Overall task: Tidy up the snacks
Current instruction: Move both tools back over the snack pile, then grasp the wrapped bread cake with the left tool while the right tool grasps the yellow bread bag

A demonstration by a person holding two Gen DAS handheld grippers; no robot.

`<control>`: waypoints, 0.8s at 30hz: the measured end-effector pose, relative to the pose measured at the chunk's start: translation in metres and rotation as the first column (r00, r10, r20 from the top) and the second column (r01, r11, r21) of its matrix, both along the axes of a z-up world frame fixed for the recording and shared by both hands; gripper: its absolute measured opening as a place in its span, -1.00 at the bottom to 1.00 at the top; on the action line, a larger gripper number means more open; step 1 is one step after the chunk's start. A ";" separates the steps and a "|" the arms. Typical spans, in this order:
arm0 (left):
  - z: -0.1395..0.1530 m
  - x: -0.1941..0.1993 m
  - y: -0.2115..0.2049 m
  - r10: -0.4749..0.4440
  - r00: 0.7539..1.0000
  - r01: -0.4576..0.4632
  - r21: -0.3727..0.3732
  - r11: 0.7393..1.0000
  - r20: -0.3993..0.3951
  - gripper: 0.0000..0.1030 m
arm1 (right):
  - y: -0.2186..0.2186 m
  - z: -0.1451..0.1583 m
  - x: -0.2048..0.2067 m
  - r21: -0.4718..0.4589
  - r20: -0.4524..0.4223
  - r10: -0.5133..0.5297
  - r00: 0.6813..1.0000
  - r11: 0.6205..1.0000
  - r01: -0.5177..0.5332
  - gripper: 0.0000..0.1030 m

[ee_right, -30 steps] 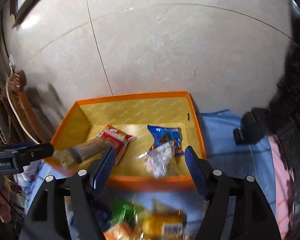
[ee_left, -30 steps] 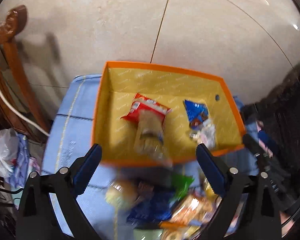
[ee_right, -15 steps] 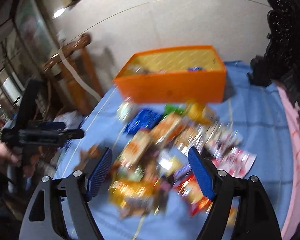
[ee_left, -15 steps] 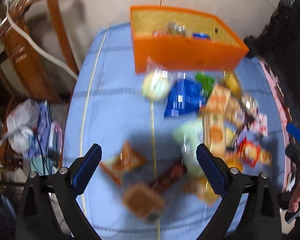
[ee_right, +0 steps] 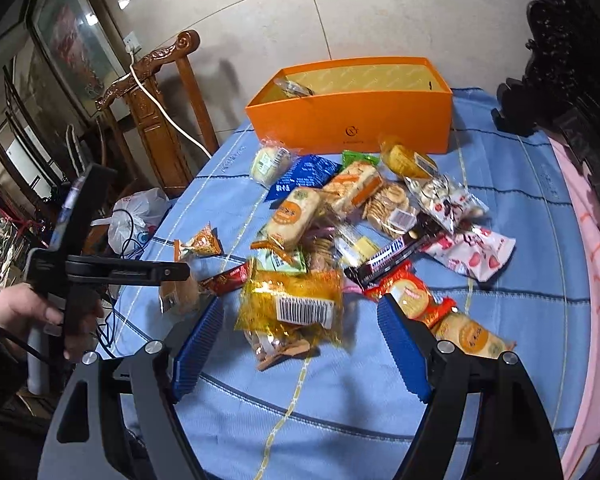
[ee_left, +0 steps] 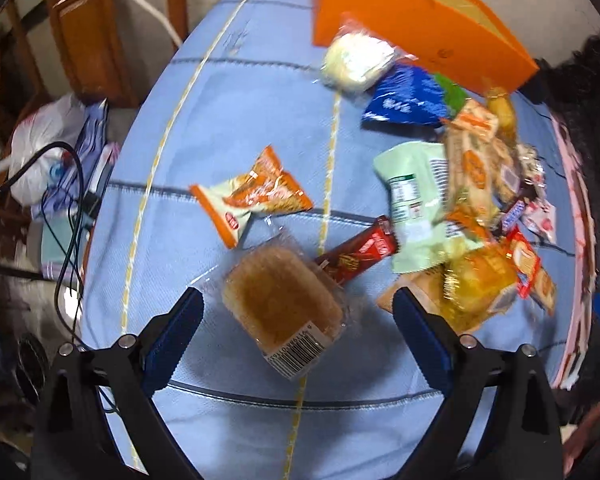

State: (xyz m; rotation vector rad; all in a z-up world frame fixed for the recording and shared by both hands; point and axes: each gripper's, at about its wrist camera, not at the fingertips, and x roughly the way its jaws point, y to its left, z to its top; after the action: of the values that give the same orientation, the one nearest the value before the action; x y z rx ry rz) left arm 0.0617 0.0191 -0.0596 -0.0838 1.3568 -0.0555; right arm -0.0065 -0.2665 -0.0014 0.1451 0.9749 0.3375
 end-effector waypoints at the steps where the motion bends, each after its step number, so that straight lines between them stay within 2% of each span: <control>1: -0.005 0.000 0.001 0.013 1.000 -0.013 0.006 1.000 -0.011 0.81 | -0.001 -0.001 -0.002 0.000 -0.002 -0.003 1.000 1.000 0.003 0.55; 5: -0.022 0.002 0.006 0.070 0.997 -0.070 0.011 0.998 -0.045 0.81 | -0.003 -0.002 -0.008 -0.009 -0.004 -0.010 1.000 1.000 0.010 0.55; 11: -0.035 0.008 0.007 0.089 0.994 -0.086 0.057 0.995 -0.062 0.81 | -0.008 -0.011 -0.011 -0.023 -0.021 -0.024 0.999 0.999 0.024 0.55; 13: -0.039 0.010 0.008 0.099 0.993 -0.095 0.052 0.994 -0.072 0.61 | -0.009 -0.015 -0.010 -0.027 -0.032 -0.026 0.999 0.999 0.025 0.55; 15: -0.038 0.010 0.006 0.088 0.994 -0.086 0.027 0.996 -0.065 0.32 | -0.010 -0.022 -0.008 -0.035 -0.044 -0.031 0.999 0.999 0.029 0.55; 18: -0.031 0.007 0.000 0.059 0.998 -0.057 0.065 0.996 -0.038 0.18 | -0.016 -0.031 -0.005 -0.037 -0.064 -0.055 0.996 0.998 0.052 0.55; 21: -0.019 0.000 -0.006 0.026 1.000 -0.026 0.112 0.993 0.000 0.15 | -0.023 -0.042 -0.001 -0.042 -0.096 -0.083 0.992 0.996 0.079 0.55; 24: -0.003 -0.008 -0.012 -0.014 0.999 0.009 0.099 0.995 0.046 0.14 | -0.018 -0.050 0.004 -0.043 -0.116 -0.065 0.991 0.997 0.061 0.56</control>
State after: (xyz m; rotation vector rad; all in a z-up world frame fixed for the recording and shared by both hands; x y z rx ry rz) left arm 0.0539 0.0072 -0.0627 0.0081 1.3114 -0.0003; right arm -0.0023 -0.2846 -0.0518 0.1611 1.0906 0.2537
